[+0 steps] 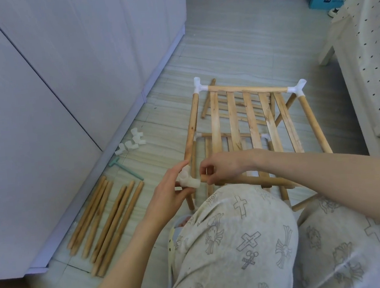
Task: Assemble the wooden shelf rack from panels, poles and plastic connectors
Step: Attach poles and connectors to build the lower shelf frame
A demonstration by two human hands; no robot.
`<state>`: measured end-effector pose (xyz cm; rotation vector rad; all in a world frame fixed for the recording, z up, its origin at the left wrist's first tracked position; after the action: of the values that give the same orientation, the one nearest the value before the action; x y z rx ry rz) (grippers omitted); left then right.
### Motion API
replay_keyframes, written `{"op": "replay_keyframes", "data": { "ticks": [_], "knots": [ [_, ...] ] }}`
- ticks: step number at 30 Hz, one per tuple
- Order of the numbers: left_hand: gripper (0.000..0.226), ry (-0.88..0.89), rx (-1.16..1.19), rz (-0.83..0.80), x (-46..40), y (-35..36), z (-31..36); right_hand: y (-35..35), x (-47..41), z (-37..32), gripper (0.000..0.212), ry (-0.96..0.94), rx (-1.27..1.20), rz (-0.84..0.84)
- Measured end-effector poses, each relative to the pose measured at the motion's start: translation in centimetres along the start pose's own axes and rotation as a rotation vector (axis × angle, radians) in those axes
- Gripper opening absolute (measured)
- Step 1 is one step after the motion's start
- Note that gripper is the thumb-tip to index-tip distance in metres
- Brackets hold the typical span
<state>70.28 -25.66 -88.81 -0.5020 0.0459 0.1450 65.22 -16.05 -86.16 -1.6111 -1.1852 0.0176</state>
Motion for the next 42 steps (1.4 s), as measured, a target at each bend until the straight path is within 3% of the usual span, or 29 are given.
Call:
{"op": "replay_keyframes", "data": {
  "ticks": [6, 11, 14, 19, 24, 27, 29, 32, 35, 39, 42],
  "knots": [
    [0.046, -0.019, 0.056, 0.095, 0.6, -0.2, 0.5, 0.1, 0.2, 0.2, 0.025, 0.008, -0.019, -0.002],
    [0.004, -0.161, 0.213, 0.189, 1.2, -0.2, 0.0, 0.2, 0.2, 0.4, 0.025, 0.013, 0.007, 0.01],
    [0.009, -0.246, 0.265, 0.263, 0.7, -0.3, -0.2, -0.4, -0.1, 0.5, 0.027, 0.03, -0.003, 0.067],
    [0.02, -0.493, 0.56, 0.264, -1.0, 0.5, -2.0, -2.3, -0.9, 0.9, 0.029, 0.071, -0.024, 0.188],
    [0.016, -0.548, 0.61, 0.295, -2.2, 0.4, -2.1, -4.5, -1.7, 1.9, 0.026, 0.115, -0.144, 0.27],
    [0.017, -0.545, 0.626, 0.296, -2.4, 0.5, -2.2, -6.8, -2.4, 3.8, 0.028, 0.226, -0.358, 0.421],
    [0.016, -0.524, 0.643, 0.326, -2.8, 0.4, -2.1, -7.3, -3.2, 5.3, 0.034, 0.323, -0.635, 0.476],
    [0.017, -0.506, 0.703, 0.452, -3.6, -0.2, -2.0, -6.6, -4.9, 6.1, 0.043, 0.437, -1.058, 0.456],
    [0.014, -0.525, 0.781, 0.585, -4.6, -0.5, -1.8, -6.3, -7.4, 5.9, 0.038, 0.456, -1.367, 0.428],
    [0.012, -0.586, 0.734, 0.653, -6.0, -0.7, -2.0, -4.9, -10.9, 6.0, 0.02, 0.509, -1.683, 0.412],
    [0.009, -0.686, 0.729, 0.645, -6.9, -0.6, -2.9, -4.2, -12.8, 6.5, 0.032, 0.522, -1.881, 0.449]
  ]
}}
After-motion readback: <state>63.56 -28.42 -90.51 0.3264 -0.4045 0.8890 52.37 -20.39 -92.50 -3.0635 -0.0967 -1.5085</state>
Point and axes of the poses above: each hand's wrist, its own x-axis away from the middle knuckle, its own y-axis out of the palm, z = x × y, the point moved 10 cm from there along -x, towards the middle knuckle, and after that the axes turned 5 degrees about z, right-handed, at the moved point
